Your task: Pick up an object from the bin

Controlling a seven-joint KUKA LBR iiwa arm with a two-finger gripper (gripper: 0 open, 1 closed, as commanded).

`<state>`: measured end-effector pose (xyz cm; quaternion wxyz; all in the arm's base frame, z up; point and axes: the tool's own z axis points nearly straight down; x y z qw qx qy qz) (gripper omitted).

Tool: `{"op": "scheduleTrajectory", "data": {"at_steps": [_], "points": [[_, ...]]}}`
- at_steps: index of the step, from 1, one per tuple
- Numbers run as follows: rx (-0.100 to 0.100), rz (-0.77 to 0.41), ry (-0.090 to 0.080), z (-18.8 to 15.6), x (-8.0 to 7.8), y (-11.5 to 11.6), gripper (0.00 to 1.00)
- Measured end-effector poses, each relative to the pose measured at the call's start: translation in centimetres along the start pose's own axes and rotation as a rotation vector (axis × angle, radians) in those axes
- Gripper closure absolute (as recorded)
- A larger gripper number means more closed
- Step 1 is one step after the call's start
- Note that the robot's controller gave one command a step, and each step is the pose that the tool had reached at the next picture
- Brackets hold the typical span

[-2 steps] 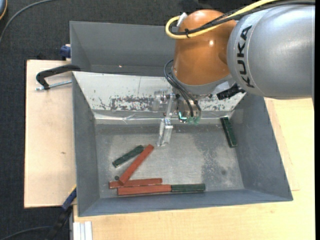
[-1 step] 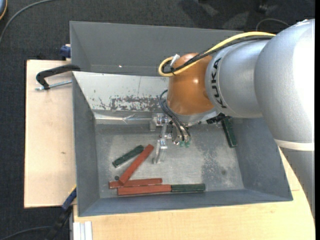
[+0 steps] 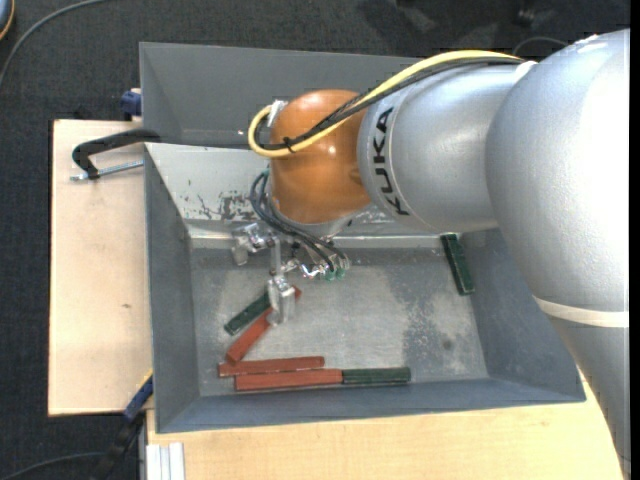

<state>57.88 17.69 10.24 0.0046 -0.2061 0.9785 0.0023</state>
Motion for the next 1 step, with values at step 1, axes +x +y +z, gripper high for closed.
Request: {"op": "scheduleTrajectory", "data": {"at_steps": [1], "points": [[0.001, -0.211, 0.008, -0.54, 1.69, -0.15, 0.0]]}}
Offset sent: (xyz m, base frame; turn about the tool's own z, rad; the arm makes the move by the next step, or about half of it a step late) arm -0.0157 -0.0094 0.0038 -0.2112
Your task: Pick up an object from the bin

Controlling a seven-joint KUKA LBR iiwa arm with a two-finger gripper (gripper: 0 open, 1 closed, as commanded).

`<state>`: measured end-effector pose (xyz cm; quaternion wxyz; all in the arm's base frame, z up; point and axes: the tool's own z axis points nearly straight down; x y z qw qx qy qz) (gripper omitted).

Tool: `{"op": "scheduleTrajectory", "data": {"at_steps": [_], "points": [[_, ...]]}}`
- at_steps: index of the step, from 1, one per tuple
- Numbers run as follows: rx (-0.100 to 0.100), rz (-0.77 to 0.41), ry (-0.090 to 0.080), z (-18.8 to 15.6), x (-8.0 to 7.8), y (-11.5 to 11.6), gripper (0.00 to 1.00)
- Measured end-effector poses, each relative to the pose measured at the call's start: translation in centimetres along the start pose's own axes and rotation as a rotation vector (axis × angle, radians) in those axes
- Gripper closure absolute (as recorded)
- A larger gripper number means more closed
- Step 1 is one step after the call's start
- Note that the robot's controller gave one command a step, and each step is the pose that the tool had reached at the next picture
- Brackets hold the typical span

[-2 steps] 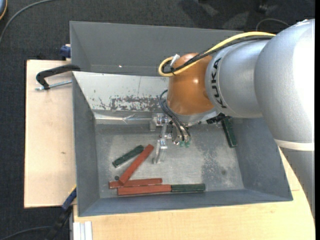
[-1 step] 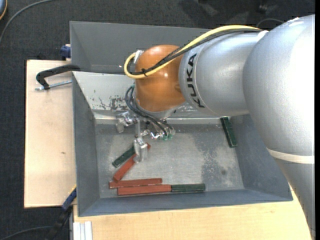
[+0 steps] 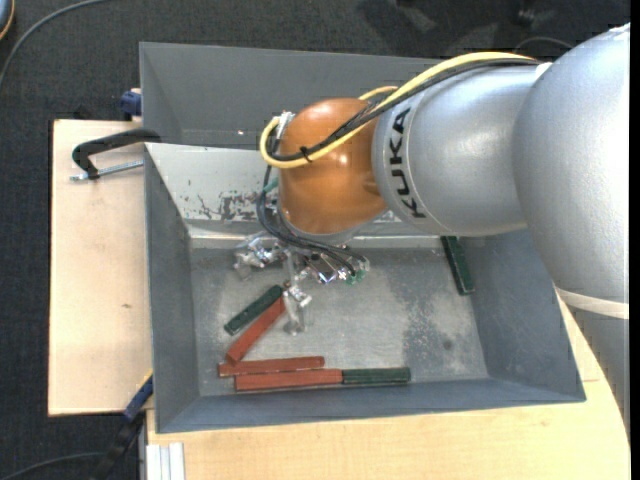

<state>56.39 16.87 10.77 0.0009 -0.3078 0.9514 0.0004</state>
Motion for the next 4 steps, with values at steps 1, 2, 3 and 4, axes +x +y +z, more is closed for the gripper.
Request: {"op": "scheduleTrajectory", "data": {"at_steps": [1, 2, 3, 4], "points": [[-0.002, -0.023, 0.005, 3.9, 1.9, -1.5, 0.0], [-0.002, 0.013, 0.001, 3.7, 1.9, 0.4, 0.0], [-0.001, 0.015, 0.0, 3.7, 1.9, 0.3, 1.0], [0.0, 0.017, -0.005, 2.7, 1.8, 0.3, 1.0]]}}
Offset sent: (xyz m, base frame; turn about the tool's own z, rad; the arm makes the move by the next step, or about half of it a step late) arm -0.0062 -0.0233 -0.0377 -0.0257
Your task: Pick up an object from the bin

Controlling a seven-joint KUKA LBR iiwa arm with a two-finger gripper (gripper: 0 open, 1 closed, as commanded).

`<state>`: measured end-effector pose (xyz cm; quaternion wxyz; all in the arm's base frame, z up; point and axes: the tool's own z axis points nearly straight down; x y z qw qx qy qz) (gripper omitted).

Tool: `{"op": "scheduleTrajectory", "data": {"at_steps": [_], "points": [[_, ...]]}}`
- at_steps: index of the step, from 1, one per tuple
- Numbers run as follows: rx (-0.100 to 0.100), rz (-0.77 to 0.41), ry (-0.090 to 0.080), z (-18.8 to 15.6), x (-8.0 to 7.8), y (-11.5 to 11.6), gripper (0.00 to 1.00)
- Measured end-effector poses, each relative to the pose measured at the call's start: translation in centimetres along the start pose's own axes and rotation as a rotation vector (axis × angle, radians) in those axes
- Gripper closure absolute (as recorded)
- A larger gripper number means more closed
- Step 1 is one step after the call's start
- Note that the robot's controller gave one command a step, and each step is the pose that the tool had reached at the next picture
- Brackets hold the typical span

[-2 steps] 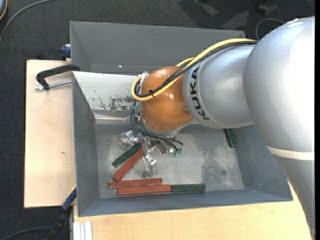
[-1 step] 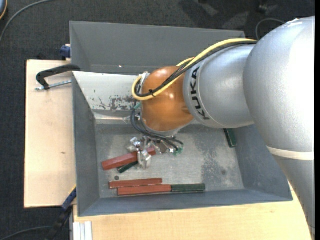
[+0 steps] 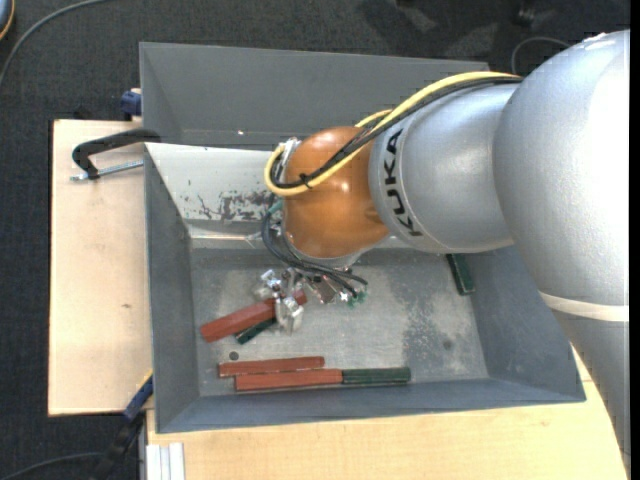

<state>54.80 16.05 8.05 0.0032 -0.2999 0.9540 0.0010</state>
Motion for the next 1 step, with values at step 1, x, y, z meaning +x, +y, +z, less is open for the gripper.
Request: {"op": "scheduleTrajectory", "data": {"at_steps": [1], "points": [[0.004, 0.001, -0.008, -11.26, -0.44, 0.0, 1.0]]}}
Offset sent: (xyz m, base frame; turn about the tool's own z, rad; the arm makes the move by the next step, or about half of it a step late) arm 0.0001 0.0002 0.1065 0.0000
